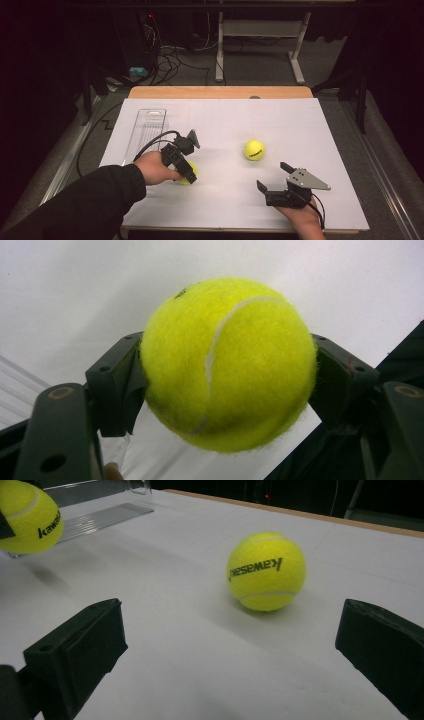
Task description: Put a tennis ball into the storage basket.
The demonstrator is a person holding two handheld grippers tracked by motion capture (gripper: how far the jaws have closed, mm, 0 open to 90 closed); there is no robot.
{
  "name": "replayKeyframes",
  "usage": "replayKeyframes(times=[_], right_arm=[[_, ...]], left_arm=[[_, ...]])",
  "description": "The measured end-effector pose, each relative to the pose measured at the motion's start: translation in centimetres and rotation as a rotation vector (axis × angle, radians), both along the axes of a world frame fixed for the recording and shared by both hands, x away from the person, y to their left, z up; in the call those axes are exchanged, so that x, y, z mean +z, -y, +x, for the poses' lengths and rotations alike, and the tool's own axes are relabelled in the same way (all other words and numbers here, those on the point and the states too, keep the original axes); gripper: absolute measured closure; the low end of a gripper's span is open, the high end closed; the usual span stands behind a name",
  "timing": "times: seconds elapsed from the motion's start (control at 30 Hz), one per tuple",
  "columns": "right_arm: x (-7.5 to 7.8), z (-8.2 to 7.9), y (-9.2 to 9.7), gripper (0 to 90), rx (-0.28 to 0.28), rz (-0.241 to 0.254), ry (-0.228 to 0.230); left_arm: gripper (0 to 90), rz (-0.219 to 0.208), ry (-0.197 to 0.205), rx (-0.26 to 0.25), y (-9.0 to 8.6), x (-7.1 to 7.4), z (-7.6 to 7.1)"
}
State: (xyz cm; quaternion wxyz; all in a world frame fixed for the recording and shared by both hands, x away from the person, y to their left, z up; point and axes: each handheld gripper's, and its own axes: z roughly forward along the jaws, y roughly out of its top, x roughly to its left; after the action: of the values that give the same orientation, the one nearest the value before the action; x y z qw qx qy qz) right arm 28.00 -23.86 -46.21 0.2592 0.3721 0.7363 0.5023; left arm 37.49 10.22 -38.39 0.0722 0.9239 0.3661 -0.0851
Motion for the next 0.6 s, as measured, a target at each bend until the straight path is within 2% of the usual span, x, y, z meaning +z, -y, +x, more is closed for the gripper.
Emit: replayKeyframes(times=[0.17, 0.6], right_arm=[[-0.2, -0.1, 0.6, 0.0, -0.013, 0.000, -0.004], [-0.4, 0.1, 0.5, 0.0, -0.019, -0.002, -0.007]], left_arm=[[26.0, 0.013, 0.003, 0.003, -0.3, 0.4, -0.1], [26.0, 0.018, 0.008, 0.013, -1.7, 1.9, 0.2]])
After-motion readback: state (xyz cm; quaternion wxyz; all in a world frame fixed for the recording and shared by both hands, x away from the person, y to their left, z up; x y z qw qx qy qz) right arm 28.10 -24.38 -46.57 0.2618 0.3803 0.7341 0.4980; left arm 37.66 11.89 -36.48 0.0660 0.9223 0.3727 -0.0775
